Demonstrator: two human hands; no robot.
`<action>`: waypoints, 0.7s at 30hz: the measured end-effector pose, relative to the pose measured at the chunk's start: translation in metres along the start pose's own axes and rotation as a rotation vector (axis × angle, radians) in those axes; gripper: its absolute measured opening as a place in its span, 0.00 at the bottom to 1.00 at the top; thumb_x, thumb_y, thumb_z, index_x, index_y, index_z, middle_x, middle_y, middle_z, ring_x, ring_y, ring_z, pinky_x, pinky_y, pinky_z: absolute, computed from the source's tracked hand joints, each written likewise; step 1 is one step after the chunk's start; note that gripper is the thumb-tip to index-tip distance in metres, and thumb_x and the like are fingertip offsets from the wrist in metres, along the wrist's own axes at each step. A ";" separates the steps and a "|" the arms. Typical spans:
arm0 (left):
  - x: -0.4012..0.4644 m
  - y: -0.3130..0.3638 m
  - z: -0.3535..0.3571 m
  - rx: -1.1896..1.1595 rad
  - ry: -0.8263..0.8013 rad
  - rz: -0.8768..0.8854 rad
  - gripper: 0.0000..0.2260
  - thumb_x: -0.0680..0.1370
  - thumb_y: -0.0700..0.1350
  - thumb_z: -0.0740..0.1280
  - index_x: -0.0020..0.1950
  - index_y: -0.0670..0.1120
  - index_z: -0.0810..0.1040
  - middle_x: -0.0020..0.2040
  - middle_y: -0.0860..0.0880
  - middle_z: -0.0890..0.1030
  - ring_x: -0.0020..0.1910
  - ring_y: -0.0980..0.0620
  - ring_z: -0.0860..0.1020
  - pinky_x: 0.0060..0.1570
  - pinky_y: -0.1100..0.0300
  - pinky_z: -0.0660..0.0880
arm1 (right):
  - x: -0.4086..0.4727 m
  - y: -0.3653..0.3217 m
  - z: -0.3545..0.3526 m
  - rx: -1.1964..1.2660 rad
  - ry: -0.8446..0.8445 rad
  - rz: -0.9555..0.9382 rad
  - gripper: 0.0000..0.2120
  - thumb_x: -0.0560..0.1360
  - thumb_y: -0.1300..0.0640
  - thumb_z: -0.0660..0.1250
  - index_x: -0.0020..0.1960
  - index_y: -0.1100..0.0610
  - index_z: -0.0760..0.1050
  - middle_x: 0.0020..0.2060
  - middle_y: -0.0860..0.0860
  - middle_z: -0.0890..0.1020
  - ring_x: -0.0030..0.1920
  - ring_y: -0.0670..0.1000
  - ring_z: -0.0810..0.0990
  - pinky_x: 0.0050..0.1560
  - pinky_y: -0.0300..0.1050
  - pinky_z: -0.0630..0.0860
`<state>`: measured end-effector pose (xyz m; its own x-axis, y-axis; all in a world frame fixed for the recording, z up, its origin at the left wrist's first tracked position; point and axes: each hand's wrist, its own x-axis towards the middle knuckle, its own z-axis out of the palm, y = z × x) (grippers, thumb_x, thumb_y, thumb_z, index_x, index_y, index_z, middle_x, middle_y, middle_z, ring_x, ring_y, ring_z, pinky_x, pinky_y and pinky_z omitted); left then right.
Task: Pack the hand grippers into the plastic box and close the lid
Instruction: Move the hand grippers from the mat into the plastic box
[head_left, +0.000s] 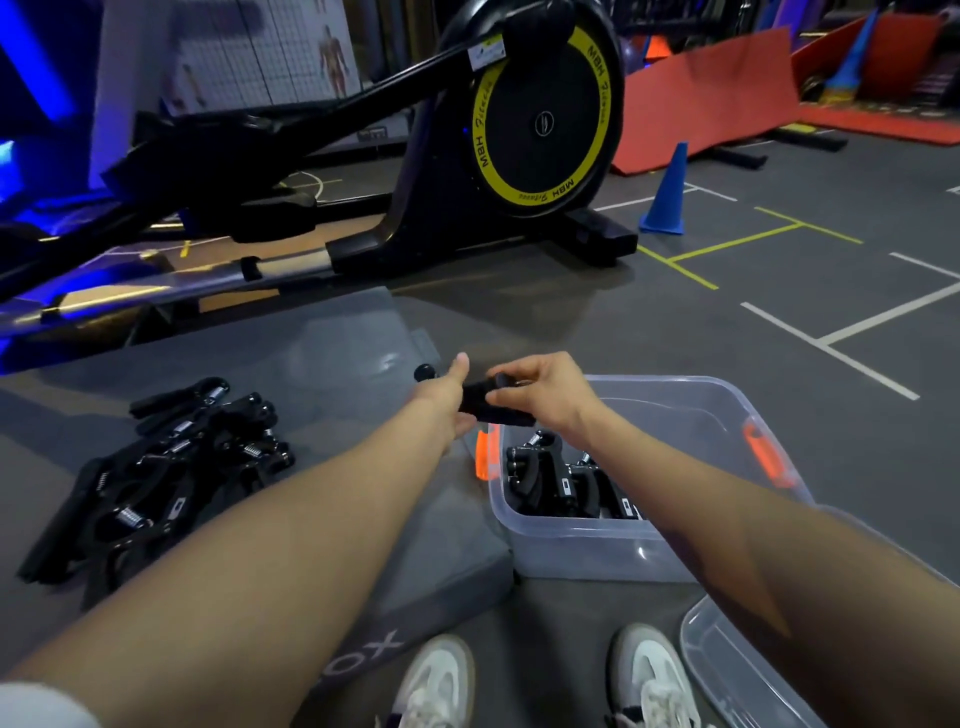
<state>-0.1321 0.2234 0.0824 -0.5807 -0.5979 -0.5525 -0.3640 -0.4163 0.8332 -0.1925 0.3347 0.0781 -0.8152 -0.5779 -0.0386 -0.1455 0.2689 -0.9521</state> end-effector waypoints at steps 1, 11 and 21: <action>0.002 0.001 -0.002 -0.063 -0.014 -0.001 0.16 0.76 0.50 0.67 0.58 0.43 0.72 0.55 0.43 0.78 0.44 0.49 0.79 0.49 0.58 0.78 | -0.001 -0.001 0.001 -0.006 -0.035 -0.006 0.17 0.66 0.66 0.75 0.54 0.60 0.82 0.39 0.52 0.83 0.40 0.50 0.81 0.50 0.44 0.80; -0.002 0.012 -0.011 -0.146 -0.051 0.119 0.12 0.76 0.30 0.64 0.59 0.37 0.73 0.64 0.37 0.76 0.59 0.44 0.77 0.53 0.55 0.74 | -0.001 -0.010 -0.018 0.018 -0.139 -0.006 0.21 0.68 0.72 0.71 0.61 0.63 0.77 0.47 0.55 0.82 0.45 0.46 0.81 0.54 0.38 0.78; -0.019 0.006 0.007 -0.034 -0.324 0.153 0.16 0.76 0.30 0.63 0.64 0.33 0.72 0.61 0.39 0.78 0.63 0.42 0.76 0.58 0.57 0.72 | -0.006 0.000 -0.033 -0.074 -0.067 0.136 0.15 0.72 0.68 0.69 0.58 0.66 0.77 0.38 0.55 0.80 0.36 0.52 0.77 0.34 0.37 0.76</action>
<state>-0.1281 0.2377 0.0979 -0.8295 -0.4089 -0.3805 -0.2338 -0.3644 0.9014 -0.2067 0.3637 0.0884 -0.7911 -0.5820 -0.1881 -0.0792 0.4024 -0.9120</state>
